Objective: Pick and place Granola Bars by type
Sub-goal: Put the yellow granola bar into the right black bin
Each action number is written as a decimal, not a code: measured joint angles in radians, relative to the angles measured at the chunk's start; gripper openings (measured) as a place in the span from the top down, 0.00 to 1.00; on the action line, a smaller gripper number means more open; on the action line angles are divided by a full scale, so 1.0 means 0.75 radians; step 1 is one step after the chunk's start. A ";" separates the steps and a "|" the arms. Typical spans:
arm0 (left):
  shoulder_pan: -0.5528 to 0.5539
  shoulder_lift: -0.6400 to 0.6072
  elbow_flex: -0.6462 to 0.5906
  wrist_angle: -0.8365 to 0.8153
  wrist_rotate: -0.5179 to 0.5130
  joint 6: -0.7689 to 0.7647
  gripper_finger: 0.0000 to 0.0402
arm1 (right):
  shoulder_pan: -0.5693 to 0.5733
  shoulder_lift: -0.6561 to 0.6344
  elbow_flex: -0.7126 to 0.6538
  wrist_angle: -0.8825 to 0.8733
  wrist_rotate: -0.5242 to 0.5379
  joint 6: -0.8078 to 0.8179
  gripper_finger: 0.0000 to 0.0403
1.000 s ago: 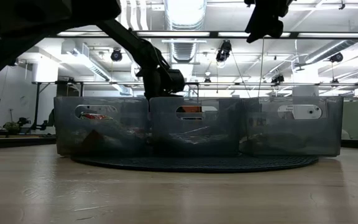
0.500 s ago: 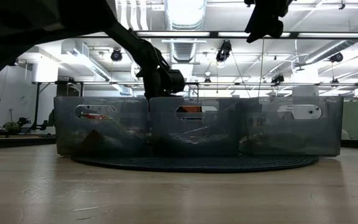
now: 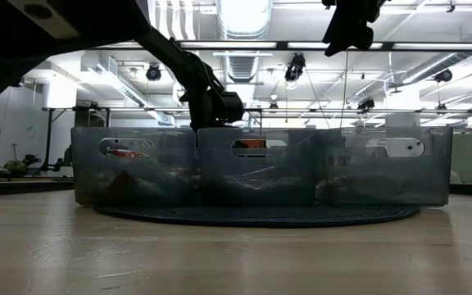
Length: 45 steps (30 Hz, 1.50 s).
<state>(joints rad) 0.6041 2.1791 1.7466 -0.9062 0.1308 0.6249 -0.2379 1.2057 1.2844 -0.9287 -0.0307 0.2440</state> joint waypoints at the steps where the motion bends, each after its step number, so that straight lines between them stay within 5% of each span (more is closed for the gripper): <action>1: 0.000 0.000 0.000 -0.001 0.000 -0.001 0.92 | 0.000 0.000 0.000 0.000 0.000 0.000 0.58; 16: 0.001 0.000 0.053 -0.090 -0.031 -0.003 0.96 | 0.000 0.000 0.000 0.000 -0.004 -0.007 0.58; 27: 0.001 -0.001 0.322 -0.267 -0.029 -0.015 0.96 | -0.001 -0.001 0.000 0.002 -0.004 -0.022 0.58; 33: -0.020 -0.003 0.512 -0.332 0.231 -0.115 0.96 | -0.001 -0.029 0.039 0.031 -0.004 -0.056 0.59; 45: -0.203 -0.004 0.636 -0.310 0.400 -0.142 0.97 | -0.001 -0.307 0.060 -0.074 0.008 -0.115 0.95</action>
<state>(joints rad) 0.4516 2.1757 2.2238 -1.1384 0.4311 0.5182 -0.2382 0.9755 1.3293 -0.9844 -0.0245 0.1574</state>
